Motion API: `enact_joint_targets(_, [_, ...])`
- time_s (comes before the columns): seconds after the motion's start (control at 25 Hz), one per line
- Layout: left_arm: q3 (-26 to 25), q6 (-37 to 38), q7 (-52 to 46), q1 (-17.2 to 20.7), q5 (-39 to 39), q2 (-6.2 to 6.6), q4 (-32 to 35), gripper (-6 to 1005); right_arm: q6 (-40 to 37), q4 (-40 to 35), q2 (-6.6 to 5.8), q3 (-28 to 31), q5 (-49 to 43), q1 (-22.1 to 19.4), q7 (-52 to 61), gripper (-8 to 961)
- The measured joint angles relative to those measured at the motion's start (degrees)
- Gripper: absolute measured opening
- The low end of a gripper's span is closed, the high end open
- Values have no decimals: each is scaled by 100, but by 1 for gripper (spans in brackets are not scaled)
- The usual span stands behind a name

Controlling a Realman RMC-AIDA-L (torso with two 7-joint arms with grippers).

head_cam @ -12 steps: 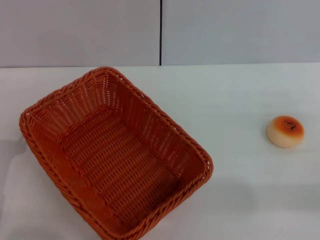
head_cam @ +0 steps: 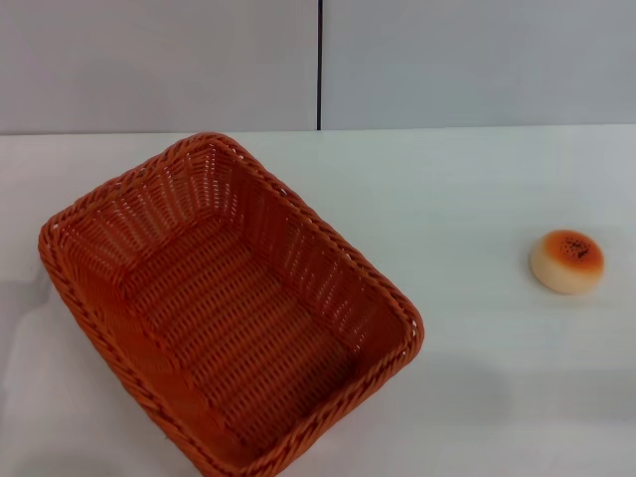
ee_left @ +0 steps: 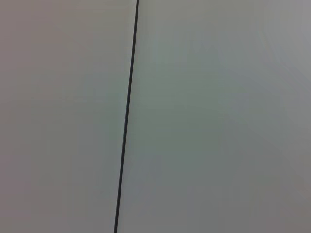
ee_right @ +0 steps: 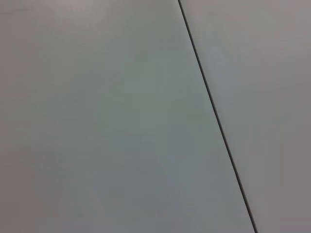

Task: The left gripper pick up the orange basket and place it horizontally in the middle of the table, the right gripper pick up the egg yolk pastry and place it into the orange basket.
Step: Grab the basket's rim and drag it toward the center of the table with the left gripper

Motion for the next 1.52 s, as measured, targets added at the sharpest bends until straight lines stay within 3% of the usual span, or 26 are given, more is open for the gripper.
enact_joint_targets(0.28, [166,14,-488,-166,229,68,432,824,-4,110,18,-2,0,6,-15,454])
enact_joint_targets(0.48, [693,-82,-2434,-289,779,74,2007,810,-4,124,19,1,0,15,2,454])
enact_joint_targets(0.56, [1194,-246,-3959,-339,981,77,3249,809,-4,131,19,1,0,14,4,454])
enact_joint_targets(0.64, [1359,-292,-4366,-354,1041,75,3586,809,-4,134,19,1,1,15,5,454])
enact_joint_targets(0.76, [2061,-361,-5979,-380,1388,79,5136,808,-4,137,19,0,3,77,6,453])
enact_joint_targets(0.8, [2061,-361,-5979,-380,1388,79,5136,808,-4,137,19,0,3,77,6,453])
enact_joint_targets(1.08, [3011,-601,-8106,-499,2524,69,7862,807,-54,146,18,0,9,145,10,453])
enact_joint_targets(1.16, [3011,-601,-8106,-499,2524,69,7862,806,-55,166,19,0,9,149,10,453])
enact_joint_targets(1.24, [3271,-916,-8669,-638,3132,48,8541,806,-56,185,18,0,9,154,10,453])
enact_joint_targets(1.52, [3903,-1241,-9667,-1155,4578,63,9368,805,-102,194,18,0,9,127,10,453])
